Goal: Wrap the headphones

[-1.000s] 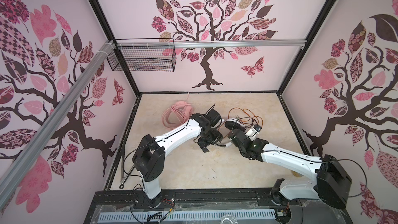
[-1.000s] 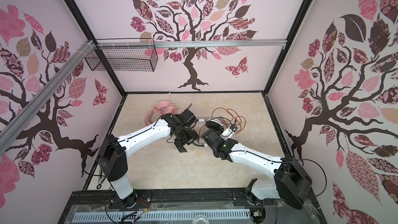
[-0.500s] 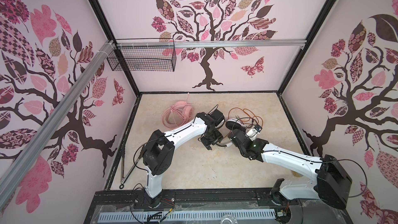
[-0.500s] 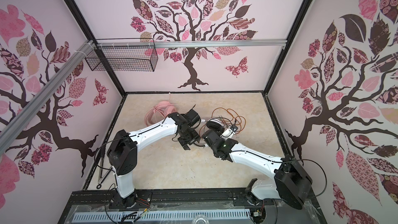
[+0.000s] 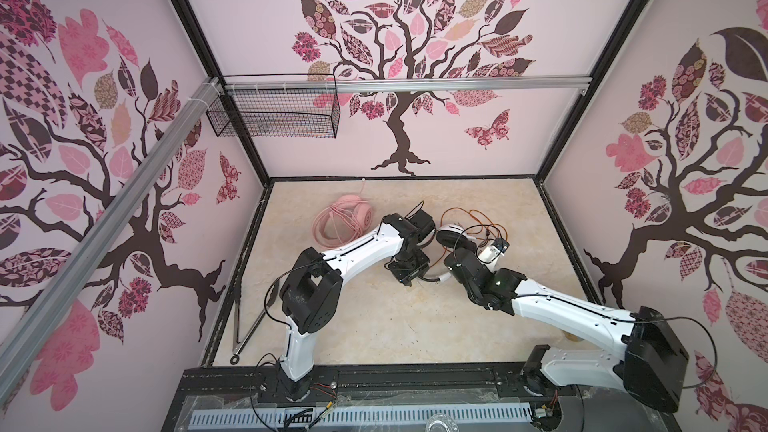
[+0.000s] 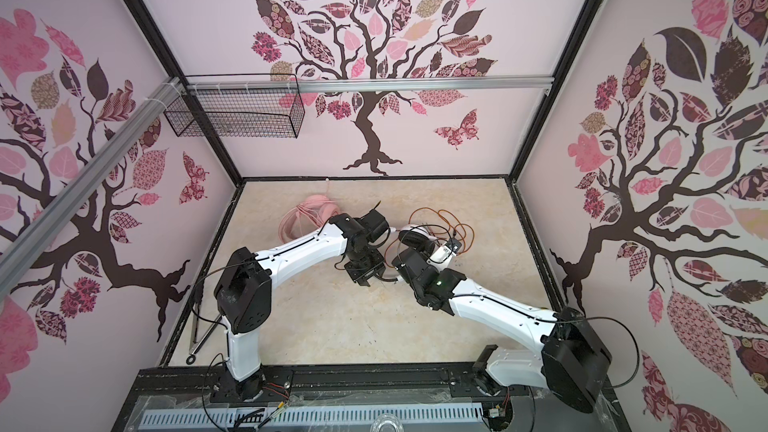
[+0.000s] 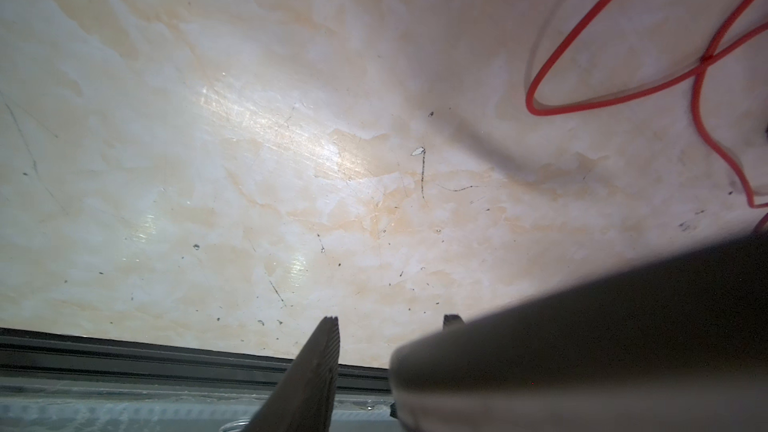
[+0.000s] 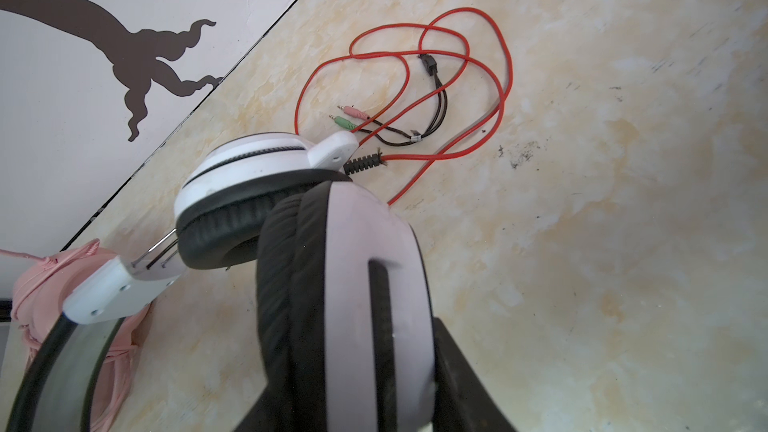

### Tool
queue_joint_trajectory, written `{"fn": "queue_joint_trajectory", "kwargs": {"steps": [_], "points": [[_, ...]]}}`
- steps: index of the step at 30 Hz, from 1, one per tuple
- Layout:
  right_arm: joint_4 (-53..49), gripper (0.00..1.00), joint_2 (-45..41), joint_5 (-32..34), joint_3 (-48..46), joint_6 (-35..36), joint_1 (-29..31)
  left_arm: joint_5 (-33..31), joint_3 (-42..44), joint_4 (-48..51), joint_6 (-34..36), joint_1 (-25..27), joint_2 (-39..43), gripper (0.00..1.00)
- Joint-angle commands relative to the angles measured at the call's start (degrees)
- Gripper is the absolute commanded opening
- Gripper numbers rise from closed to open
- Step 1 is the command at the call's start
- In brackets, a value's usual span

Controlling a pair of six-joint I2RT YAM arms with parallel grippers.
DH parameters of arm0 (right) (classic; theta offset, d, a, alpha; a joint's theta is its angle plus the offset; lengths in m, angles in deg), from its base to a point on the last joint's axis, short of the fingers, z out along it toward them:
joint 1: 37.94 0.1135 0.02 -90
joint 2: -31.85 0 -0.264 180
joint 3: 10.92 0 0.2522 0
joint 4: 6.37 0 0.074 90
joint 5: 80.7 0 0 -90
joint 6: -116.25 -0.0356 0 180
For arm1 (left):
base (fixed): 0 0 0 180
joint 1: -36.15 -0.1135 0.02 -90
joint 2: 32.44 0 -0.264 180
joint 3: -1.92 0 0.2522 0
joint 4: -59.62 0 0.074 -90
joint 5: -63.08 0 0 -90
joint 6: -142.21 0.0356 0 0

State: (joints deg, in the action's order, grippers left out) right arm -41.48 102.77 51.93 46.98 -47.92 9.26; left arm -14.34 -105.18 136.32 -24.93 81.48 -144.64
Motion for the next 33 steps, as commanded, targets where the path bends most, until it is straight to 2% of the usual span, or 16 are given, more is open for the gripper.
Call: {"fn": "queue_joint_trajectory", "kwargs": {"steps": [1, 5, 6, 8, 10, 14, 15, 18, 21, 23, 27, 30, 33], "points": [[3.1, 0.39, -2.4, 2.8, -0.3, 0.4, 0.3, -0.8, -2.1, 1.7, 1.4, -0.1, -1.2, 0.33], [4.1, 0.39, -2.8, 2.1, -0.8, 1.0, 0.3, -0.2, -2.2, 2.0, 2.0, -0.4, -1.8, 0.09], [4.4, 0.39, -3.1, 1.9, -1.1, 1.1, 0.3, 0.1, -2.2, 2.2, 2.3, -0.6, -2.0, 0.00], [4.7, 0.39, -3.5, 1.8, -1.5, 1.1, 0.3, 1.2, -2.2, 2.1, 3.0, -1.0, -2.4, 0.00], [5.1, 0.44, -4.0, 1.8, -1.7, 2.3, 0.3, 2.6, -1.5, 0.8, 3.9, -1.1, -2.5, 0.00], [8.4, 0.74, -5.8, 0.9, -2.6, 12.1, 0.3, 3.0, 1.5, -1.6, 5.2, -2.3, -0.4, 0.00], [8.7, 0.78, -6.7, -0.1, -3.0, 14.8, -0.1, 2.8, 2.4, -1.8, 5.8, -2.9, 0.6, 0.00], [10.3, 0.80, -13.0, -10.4, -6.2, 22.1, -5.0, 2.1, 6.1, -2.6, 9.4, -5.8, 5.1, 0.00], [12.3, 0.81, -22.4, -27.4, -11.5, 27.5, -15.7, 1.7, 9.3, -2.9, 15.4, -9.6, 9.7, 0.00], [10.2, 0.81, -27.9, -34.2, -12.8, 31.0, -21.8, 2.0, 10.8, -2.1, 20.1, -11.7, 12.2, 0.00], [3.7, 0.82, -31.5, -38.6, -11.1, 38.0, -24.9, 1.9, 12.6, 0.7, 28.2, -14.0, 15.9, 0.00], [1.7, 0.82, -30.7, -42.8, -10.5, 38.7, -24.9, -1.4, 11.8, 4.2, 36.8, -14.1, 18.4, 0.00], [2.9, 0.82, -28.8, -47.4, -11.3, 38.6, -24.9, -7.6, 11.4, 8.9, 43.7, -14.2, 21.3, 0.00]]}}
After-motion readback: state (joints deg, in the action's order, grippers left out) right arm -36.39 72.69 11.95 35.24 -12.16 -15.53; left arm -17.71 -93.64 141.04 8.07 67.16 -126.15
